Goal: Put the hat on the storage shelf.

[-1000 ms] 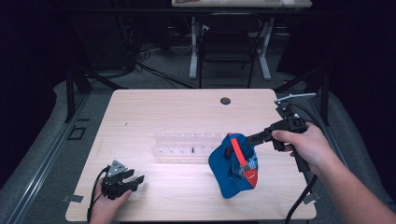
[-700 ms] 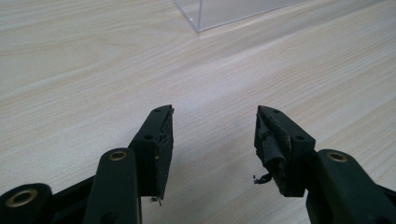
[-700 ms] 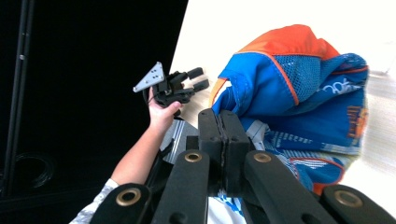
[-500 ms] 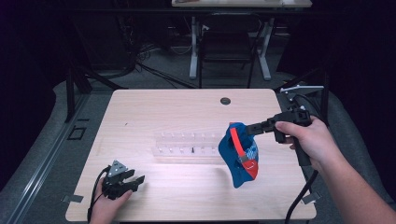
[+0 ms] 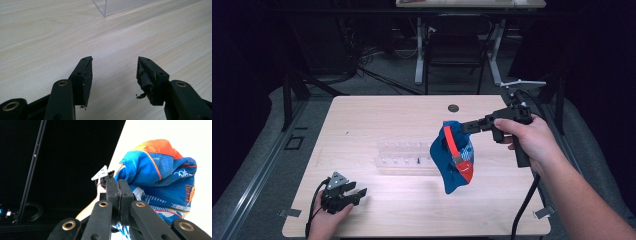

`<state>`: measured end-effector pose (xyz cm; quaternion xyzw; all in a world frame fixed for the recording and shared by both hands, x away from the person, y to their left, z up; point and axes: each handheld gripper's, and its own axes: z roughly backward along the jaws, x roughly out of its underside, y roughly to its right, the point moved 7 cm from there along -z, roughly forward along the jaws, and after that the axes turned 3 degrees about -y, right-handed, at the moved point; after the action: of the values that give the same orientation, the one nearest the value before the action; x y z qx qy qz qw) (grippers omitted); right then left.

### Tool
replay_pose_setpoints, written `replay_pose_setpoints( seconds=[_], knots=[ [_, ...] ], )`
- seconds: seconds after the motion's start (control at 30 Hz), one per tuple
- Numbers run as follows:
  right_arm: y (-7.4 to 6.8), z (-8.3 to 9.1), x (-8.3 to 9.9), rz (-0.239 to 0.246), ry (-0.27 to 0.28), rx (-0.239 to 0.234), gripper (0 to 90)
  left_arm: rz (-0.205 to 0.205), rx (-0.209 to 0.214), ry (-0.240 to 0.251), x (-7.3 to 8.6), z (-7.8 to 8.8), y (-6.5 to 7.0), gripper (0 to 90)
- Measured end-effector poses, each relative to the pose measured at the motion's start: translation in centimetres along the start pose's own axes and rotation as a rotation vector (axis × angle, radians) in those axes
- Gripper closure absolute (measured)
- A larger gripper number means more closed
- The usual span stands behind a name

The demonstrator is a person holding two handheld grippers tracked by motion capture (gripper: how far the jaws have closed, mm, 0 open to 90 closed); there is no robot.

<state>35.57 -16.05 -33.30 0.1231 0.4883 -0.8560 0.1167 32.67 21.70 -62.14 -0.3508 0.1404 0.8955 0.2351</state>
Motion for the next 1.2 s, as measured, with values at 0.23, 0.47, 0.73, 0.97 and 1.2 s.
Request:
replay_pose_setpoints(
  seconds=[0.23,0.47,0.73,0.97,1.2],
  knots=[
    [-0.8,-0.6,-1.0,0.005,0.012,-0.005,89.7,0.002,0.001,0.003,0.0,0.0,0.0,46.8],
    [-1.5,-0.8,-2.2,0.011,0.025,-0.012,89.7,0.000,0.001,0.003,0.0,0.1,0.1,46.8],
    [-1.8,-1.7,-3.2,0.016,0.029,-0.016,89.6,-0.002,0.004,0.007,-0.1,0.1,0.1,46.8],
    [-2.1,-3.1,-4.3,0.010,0.043,-0.031,89.6,0.001,0.010,0.008,-0.2,-0.1,0.4,46.8],
    [-2.1,-4.1,-5.1,0.005,0.051,-0.051,89.6,0.003,0.018,0.009,-0.2,0.0,0.4,47.8]
  ],
)
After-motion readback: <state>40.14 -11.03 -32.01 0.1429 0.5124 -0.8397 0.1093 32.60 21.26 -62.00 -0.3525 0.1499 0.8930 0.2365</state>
